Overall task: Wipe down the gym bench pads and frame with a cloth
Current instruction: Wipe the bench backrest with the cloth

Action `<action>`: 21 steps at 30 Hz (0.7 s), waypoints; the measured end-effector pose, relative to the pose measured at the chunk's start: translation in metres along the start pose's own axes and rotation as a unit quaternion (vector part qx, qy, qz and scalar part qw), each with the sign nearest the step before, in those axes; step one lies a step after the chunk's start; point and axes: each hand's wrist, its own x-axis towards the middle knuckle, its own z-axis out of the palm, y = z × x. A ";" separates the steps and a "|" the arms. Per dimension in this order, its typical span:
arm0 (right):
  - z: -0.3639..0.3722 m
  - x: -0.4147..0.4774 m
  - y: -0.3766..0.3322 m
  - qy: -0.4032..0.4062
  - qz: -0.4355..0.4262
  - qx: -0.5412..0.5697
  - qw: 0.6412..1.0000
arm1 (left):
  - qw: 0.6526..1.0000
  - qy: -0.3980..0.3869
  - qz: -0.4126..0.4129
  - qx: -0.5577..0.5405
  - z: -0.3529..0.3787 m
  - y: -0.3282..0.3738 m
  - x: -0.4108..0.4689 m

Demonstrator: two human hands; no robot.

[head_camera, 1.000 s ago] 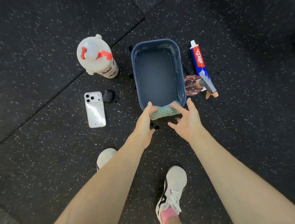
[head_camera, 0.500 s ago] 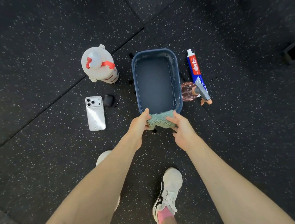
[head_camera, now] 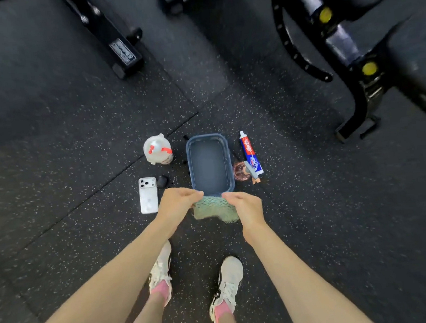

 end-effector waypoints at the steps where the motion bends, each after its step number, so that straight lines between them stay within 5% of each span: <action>1: -0.005 -0.019 -0.011 -0.003 -0.029 0.000 1.000 | 1.000 -0.004 0.020 0.013 -0.006 0.016 -0.019; 12: -0.080 -0.252 -0.159 -0.020 -0.280 -0.002 0.960 | 0.954 0.075 0.275 0.099 -0.049 0.208 -0.247; 21: -0.138 -0.378 -0.231 -0.111 -0.388 0.014 0.915 | 0.928 0.073 0.362 0.044 -0.053 0.270 -0.389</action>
